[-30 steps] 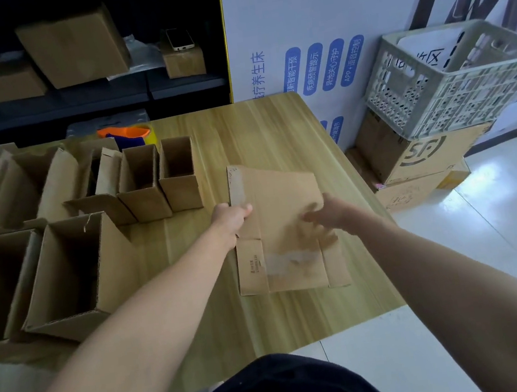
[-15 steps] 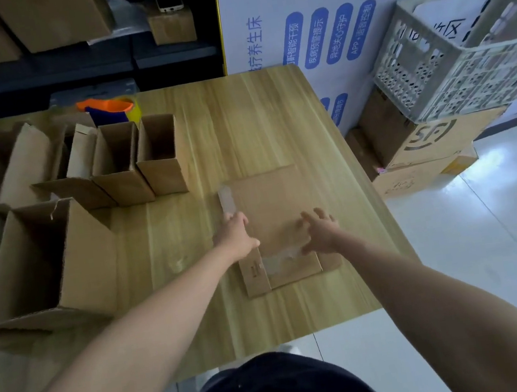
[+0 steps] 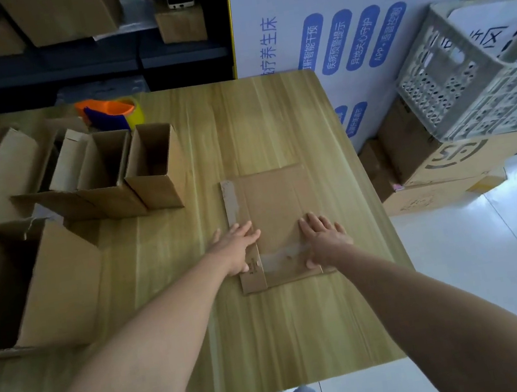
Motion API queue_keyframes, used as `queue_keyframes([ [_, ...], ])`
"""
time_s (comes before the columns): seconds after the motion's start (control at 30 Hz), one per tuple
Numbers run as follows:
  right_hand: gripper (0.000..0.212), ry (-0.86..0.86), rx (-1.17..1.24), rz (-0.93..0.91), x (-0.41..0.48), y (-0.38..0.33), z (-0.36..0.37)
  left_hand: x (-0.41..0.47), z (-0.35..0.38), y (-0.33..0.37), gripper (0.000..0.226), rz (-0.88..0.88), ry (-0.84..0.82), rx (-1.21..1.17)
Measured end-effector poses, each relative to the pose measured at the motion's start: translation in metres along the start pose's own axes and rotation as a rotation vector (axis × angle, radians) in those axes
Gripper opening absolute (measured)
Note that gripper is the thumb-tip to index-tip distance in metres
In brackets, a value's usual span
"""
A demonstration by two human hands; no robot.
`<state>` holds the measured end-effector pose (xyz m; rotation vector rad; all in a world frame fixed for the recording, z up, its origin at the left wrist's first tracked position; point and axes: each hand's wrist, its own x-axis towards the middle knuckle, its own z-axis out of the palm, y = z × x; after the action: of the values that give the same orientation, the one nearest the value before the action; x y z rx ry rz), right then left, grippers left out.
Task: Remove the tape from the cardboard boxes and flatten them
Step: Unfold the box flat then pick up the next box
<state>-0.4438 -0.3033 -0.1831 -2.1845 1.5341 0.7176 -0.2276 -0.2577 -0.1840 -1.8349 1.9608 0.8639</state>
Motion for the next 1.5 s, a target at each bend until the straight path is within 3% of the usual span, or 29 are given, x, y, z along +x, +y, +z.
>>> queue_keyframes([
  [0.43,0.106,0.074,0.110,-0.003,0.087,0.015,-0.050,0.077,-0.053,0.009,0.084,-0.156,0.287,0.034],
  [0.57,0.090,0.131,0.152,0.024,0.082,0.015,-0.050,0.082,-0.061,0.009,0.074,-0.154,0.341,0.030],
  [0.67,0.053,0.256,0.010,0.000,0.067,0.003,-0.055,0.062,-0.061,0.005,0.061,-0.130,0.429,-0.090],
  [0.77,0.033,0.375,0.018,-0.078,0.052,-0.026,-0.082,0.028,-0.070,-0.001,0.050,-0.098,0.560,-0.281],
  [0.9,0.038,0.503,0.218,-0.310,0.043,-0.093,-0.128,-0.026,-0.094,-0.019,0.042,-0.106,0.855,-0.334],
  [1.03,0.053,0.580,0.183,-0.556,0.043,-0.174,-0.152,-0.080,-0.113,-0.056,0.033,-0.162,1.006,-0.365],
  [1.13,0.054,0.509,0.070,-0.516,0.054,-0.221,-0.155,-0.108,-0.119,-0.084,0.029,-0.195,1.015,-0.389],
  [1.3,0.031,0.464,-0.157,-0.353,0.071,-0.244,-0.149,-0.129,-0.120,-0.125,0.025,-0.211,0.985,-0.428],
  [1.37,0.030,0.517,-0.065,-0.350,0.067,-0.244,-0.148,-0.133,-0.120,-0.134,0.025,-0.186,0.962,-0.444],
  [1.5,0.027,0.574,0.506,-0.284,0.041,-0.233,-0.182,-0.132,-0.130,-0.141,0.041,-0.152,0.898,-0.566],
])
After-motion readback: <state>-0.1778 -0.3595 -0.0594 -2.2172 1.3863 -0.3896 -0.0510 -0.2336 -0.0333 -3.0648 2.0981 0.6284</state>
